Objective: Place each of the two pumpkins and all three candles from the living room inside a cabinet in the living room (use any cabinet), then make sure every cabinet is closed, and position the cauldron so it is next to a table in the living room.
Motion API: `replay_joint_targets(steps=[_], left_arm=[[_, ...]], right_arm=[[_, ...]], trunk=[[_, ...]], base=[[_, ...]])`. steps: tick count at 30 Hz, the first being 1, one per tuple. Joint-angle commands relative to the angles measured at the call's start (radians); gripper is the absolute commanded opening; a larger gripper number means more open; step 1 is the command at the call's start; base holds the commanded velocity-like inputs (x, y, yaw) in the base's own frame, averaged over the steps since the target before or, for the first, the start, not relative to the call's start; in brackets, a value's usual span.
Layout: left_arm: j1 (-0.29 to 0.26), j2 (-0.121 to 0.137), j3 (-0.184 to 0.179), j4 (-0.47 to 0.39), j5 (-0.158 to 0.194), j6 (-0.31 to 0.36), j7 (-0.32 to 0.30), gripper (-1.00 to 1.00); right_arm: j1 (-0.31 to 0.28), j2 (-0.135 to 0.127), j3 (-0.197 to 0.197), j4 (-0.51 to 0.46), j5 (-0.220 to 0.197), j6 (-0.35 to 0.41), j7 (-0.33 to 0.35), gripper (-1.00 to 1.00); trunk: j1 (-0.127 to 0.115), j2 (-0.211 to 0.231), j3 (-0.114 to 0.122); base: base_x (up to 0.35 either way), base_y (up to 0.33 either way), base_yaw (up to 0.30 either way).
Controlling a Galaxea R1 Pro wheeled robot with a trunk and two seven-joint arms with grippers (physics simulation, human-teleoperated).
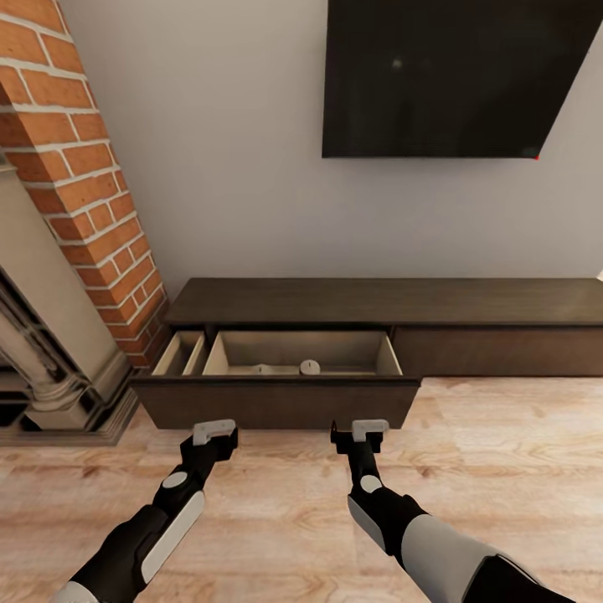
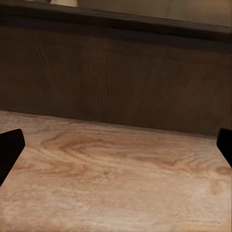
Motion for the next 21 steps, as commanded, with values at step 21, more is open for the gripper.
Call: replay_joint_targets(steps=[21], left_arm=[[-0.001,0.002,0.0,0.013,0.002,-0.009,0.0,1.0]], right_arm=[[-0.001,0.001,0.009,0.001,-0.008,0.028,-0.004,1.0]], trunk=[[0.0,0.0,-0.001]], base=[[0.142,0.0,0.0]])
